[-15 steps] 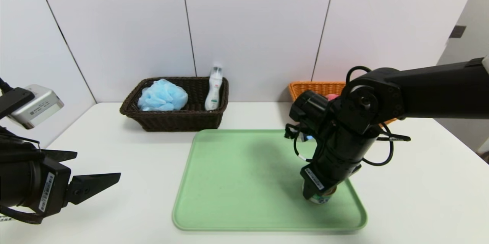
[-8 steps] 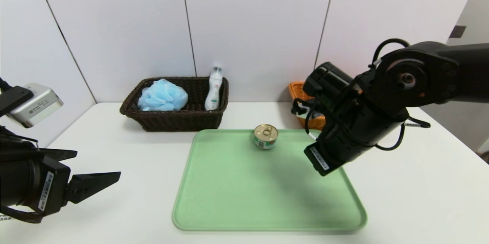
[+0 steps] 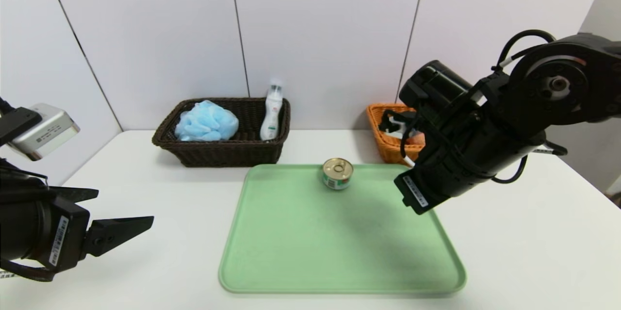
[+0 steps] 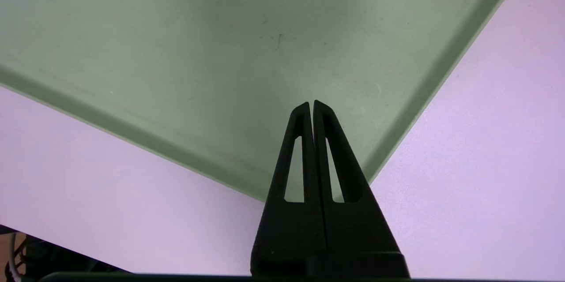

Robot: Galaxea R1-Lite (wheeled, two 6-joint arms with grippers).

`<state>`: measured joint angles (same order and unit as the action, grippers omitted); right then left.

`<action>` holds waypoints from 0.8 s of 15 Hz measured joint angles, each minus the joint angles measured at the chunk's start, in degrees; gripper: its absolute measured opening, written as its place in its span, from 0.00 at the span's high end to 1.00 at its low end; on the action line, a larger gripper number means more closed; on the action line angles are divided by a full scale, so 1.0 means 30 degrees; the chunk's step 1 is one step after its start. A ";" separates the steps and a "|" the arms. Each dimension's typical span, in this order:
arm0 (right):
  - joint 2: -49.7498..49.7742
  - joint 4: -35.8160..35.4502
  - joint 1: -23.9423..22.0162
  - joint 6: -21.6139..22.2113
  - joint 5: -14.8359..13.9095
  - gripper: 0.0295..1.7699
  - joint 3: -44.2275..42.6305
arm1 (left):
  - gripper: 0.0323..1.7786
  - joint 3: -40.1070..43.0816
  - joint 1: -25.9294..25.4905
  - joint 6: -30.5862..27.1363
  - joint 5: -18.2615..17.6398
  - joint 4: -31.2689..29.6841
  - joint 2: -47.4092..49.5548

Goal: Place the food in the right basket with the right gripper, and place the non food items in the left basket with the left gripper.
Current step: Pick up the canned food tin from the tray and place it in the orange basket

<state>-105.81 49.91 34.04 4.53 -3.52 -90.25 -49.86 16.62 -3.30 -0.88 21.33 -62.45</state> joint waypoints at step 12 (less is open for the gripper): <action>0.0057 -0.0033 0.0191 0.0028 0.0008 0.66 0.0085 | 0.05 0.0020 0.0028 0.0008 0.0000 0.0000 -0.0045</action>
<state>-105.64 49.81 34.61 4.62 -3.50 -89.99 -49.80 16.70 -3.28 -0.88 21.33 -62.59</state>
